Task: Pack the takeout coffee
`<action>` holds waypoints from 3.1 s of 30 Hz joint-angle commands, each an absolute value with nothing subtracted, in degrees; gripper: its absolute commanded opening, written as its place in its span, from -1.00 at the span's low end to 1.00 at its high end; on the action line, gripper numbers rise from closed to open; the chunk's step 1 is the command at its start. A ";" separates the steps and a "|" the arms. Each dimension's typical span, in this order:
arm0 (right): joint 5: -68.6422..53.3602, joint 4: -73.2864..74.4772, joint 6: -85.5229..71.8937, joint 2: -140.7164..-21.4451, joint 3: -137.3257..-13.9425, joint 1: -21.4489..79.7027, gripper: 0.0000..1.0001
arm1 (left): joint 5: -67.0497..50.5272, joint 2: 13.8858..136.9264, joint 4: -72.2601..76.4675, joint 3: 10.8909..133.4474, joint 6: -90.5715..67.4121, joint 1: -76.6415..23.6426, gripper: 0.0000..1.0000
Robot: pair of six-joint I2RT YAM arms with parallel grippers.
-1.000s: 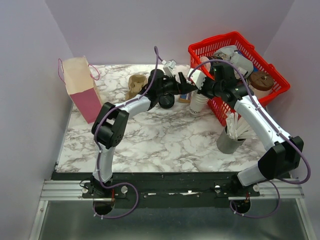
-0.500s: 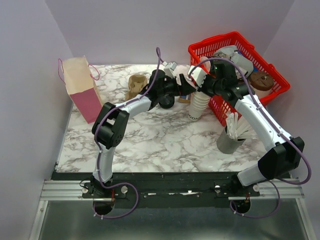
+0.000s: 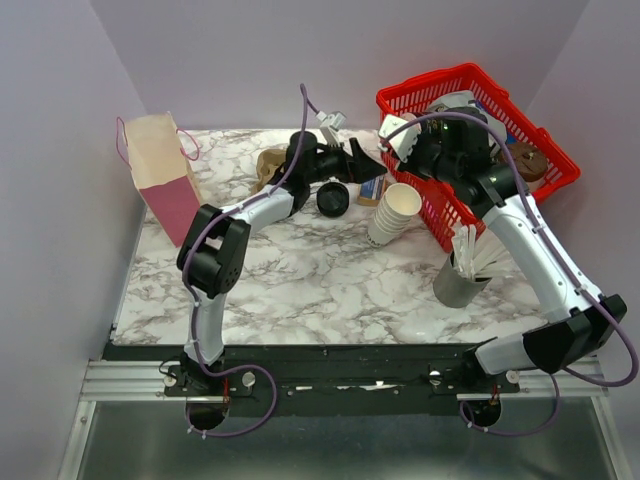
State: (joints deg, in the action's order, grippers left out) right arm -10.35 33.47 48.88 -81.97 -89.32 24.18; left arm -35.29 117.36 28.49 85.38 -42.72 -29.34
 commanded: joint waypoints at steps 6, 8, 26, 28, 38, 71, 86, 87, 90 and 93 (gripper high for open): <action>-14.14 36.72 48.61 -81.38 -92.09 24.79 -0.99 | -41.48 111.71 33.05 85.43 -42.10 -25.93 0.98; -16.42 44.94 48.25 -83.22 -94.91 24.79 -0.62 | -41.40 111.71 32.43 85.17 -41.05 -25.75 0.98; -31.73 68.85 55.73 -94.92 -103.81 24.79 0.17 | -38.50 107.14 29.18 81.74 -41.22 -17.94 0.97; -30.50 66.54 55.55 -94.13 -102.66 24.79 0.17 | -38.58 106.53 29.09 80.34 -41.13 -17.49 0.97; -21.36 55.29 45.01 -98.61 -105.20 24.26 0.13 | -38.50 106.61 21.73 77.87 -33.59 -19.16 0.91; -10.81 44.82 22.06 -86.48 -108.10 15.56 0.59 | -15.12 123.13 -10.28 95.71 -2.11 -39.02 0.98; -11.16 45.44 22.59 -86.83 -107.14 15.38 0.59 | -20.47 126.03 -10.28 96.15 -4.92 -39.37 0.87; -11.25 45.53 22.67 -87.01 -107.05 15.38 0.59 | -20.91 126.12 -10.37 96.07 -4.92 -39.37 0.83; -11.77 45.97 23.38 -87.45 -106.79 15.38 0.58 | -22.75 126.21 -10.46 95.80 -4.57 -39.20 0.67; -12.04 46.32 24.08 -87.71 -106.35 15.38 0.57 | -25.13 126.04 -11.34 96.15 -5.27 -38.32 0.44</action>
State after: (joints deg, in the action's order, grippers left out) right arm -12.05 44.91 23.05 -86.70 -106.67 15.64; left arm -20.21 124.86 -10.04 94.76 -4.36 -38.81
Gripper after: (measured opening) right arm 0.790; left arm 0.818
